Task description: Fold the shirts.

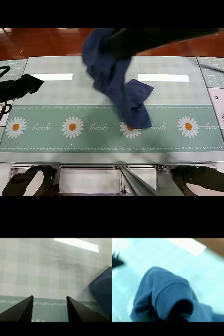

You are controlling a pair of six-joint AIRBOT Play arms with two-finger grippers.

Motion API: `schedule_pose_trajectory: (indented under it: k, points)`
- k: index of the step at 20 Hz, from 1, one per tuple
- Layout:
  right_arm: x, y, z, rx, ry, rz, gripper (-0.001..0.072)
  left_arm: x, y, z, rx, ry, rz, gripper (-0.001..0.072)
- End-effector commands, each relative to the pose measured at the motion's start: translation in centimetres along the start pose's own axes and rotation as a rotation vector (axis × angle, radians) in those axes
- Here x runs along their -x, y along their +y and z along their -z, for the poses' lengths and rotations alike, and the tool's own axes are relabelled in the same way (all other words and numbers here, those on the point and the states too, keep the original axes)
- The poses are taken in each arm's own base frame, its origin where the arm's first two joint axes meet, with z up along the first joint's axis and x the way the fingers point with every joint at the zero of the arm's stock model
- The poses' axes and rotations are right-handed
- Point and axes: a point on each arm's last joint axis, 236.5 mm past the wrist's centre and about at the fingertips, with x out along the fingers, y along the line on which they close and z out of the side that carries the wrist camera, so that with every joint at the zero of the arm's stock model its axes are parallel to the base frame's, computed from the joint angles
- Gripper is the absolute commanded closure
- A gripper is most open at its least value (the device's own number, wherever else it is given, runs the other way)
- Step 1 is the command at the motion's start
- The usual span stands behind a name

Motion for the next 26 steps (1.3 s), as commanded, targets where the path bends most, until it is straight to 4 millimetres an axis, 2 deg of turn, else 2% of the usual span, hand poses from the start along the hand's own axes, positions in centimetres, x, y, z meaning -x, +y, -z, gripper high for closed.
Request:
schedule_pose_trajectory:
  k: [1,3,4,5,6,7,8,9,11,12,13,14,15,16,18,20,21,23,26]
  points:
    - [-13.3,4.3,5.6,-0.026,0.199,-0.117,0.0683,1.1,1.6,0.8,0.028,0.033,-0.028,0.02]
    - [-19.5,4.4,7.9,-0.129,0.237,-0.146,0.0682,1.3,1.7,1.2,0.032,0.049,-0.03,0.02]
    - [-21.6,4.5,8.9,-0.183,0.253,-0.174,0.0682,1.3,1.7,1.4,0.031,0.058,-0.029,0.02]
    - [-23.2,4.4,9.7,-0.245,0.267,-0.2,0.0607,1.2,1.7,1.6,0.034,0.064,-0.027,0.02]
    - [-23.9,4.0,9.9,-0.289,0.267,-0.214,0.0402,1.0,1.6,1.8,0.035,0.072,-0.022,0.02]
    - [-23.7,2.6,9.4,-0.316,0.252,-0.207,0.0301,0.7,1.5,2.4,0.033,0.088,-0.019,0.02]
    - [-22.6,0.5,8.3,-0.341,0.226,-0.191,0.0301,0.4,1.5,3.1,0.032,0.11,-0.016,0.02]
    - [-20.6,-2.7,6.9,-0.368,0.192,-0.165,0.0301,0.1,1.7,4.2,0.036,0.143,-0.016,0.02]
    - [-14.4,-10.7,5.4,-0.431,0.152,-0.073,0.0301,0.0,2.0,7.7,0.002,0.267,-0.003,0.02]
    - [-10.6,-15.0,6.0,-0.475,0.159,-0.013,0.0301,0.1,2.1,9.7,0.0,0.336,0.008,0.02]
    - [-7.2,-18.5,7.5,-0.52,0.176,0.058,0.0301,0.0,2.4,11.7,0.021,0.397,0.012,0.02]
    - [-3.9,-21.8,10.1,-0.574,0.197,0.144,0.0301,-0.3,2.9,13.9,0.074,0.455,0.006,0.02]
    - [-1.3,-24.1,12.9,-0.631,0.21,0.217,0.0301,-0.8,3.2,16.3,0.137,0.505,0.014,0.02]
    - [0.7,-25.4,16.1,-0.702,0.2,0.269,0.0301,-1.3,2.9,18.6,0.194,0.549,0.044,0.02]
    - [3.1,-26.1,22.6,-0.825,0.141,0.334,0.0301,-2.0,1.2,22.6,0.292,0.628,0.147,0.02]
    - [4.7,-25.1,28.7,-0.944,0.089,0.355,0.0301,-2.5,-0.7,24.9,0.373,0.673,0.258,0.02]
    - [5.3,-24.4,30.9,-0.999,0.066,0.35,0.0301,-3.0,-0.6,25.9,0.381,0.688,0.26,0.02]
    - [5.9,-22.9,34.0,-1.077,0.029,0.322,0.0301,-4.5,0.2,26.3,0.382,0.672,0.216,0.0199]
    - [6.0,-21.6,36.2,-1.112,0.046,0.295,0.0301,-7.4,1.2,25.7,0.357,0.602,0.152,0.0199]
